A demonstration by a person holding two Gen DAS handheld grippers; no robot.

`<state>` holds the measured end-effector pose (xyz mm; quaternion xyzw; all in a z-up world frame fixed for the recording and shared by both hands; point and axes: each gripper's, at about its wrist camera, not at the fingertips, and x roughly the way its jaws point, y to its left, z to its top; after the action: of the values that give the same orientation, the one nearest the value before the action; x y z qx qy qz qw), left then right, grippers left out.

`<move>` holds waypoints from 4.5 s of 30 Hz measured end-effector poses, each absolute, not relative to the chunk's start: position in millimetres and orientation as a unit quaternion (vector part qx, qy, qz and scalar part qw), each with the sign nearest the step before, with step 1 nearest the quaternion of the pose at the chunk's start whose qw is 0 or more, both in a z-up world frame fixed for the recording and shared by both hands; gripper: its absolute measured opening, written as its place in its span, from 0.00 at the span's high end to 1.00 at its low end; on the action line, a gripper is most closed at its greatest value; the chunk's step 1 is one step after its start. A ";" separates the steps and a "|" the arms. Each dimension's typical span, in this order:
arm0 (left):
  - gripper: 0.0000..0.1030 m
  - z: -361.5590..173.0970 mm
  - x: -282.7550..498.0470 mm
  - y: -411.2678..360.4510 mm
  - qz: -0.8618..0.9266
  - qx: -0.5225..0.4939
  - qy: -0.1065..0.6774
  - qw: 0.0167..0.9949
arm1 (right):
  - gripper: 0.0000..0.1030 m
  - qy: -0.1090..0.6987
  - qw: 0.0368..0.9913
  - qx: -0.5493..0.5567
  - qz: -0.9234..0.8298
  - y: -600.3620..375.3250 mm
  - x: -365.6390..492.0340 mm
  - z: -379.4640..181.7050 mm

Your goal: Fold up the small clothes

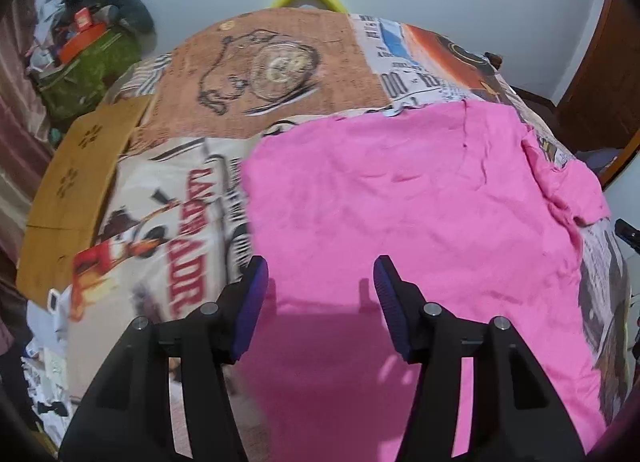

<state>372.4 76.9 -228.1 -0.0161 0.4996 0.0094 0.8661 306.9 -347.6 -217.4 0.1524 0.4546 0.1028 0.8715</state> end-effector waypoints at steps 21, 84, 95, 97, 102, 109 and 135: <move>0.41 -268.8 394.1 46.1 0.009 0.019 0.520 0.854 | 0.92 0.430 0.890 0.146 0.043 -382.7 336.6 -219.3; 0.28 -268.6 405.7 65.7 0.079 0.059 0.503 0.859 | 0.65 0.438 0.867 -0.045 0.235 -201.5 319.0 -227.0; 0.28 -225.1 333.0 73.6 0.045 0.062 0.498 0.864 | 0.65 0.447 0.862 -0.031 0.238 -220.3 272.4 -196.6; 0.28 -217.3 311.8 79.7 0.040 0.051 0.499 0.864 | 0.64 0.448 0.861 -0.031 0.237 -222.5 260.5 -191.2; 0.26 -207.8 266.3 96.6 0.046 0.027 0.503 0.863 | 0.61 0.449 0.860 -0.043 0.237 -223.3 230.3 -180.4; 0.25 -217.5 217.5 115.9 0.045 -0.026 0.529 0.847 | 0.51 0.453 0.861 -0.032 0.231 -227.0 198.2 -178.4; 0.95 -224.2 179.3 90.1 -0.016 -0.075 0.517 0.853 | 0.96 0.500 0.826 -0.011 0.260 -218.6 167.1 -230.0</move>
<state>179.3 90.1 -224.2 -0.0750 0.5170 -0.0165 0.8525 167.1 -218.6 -230.0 -0.0109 0.4997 0.2596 0.8263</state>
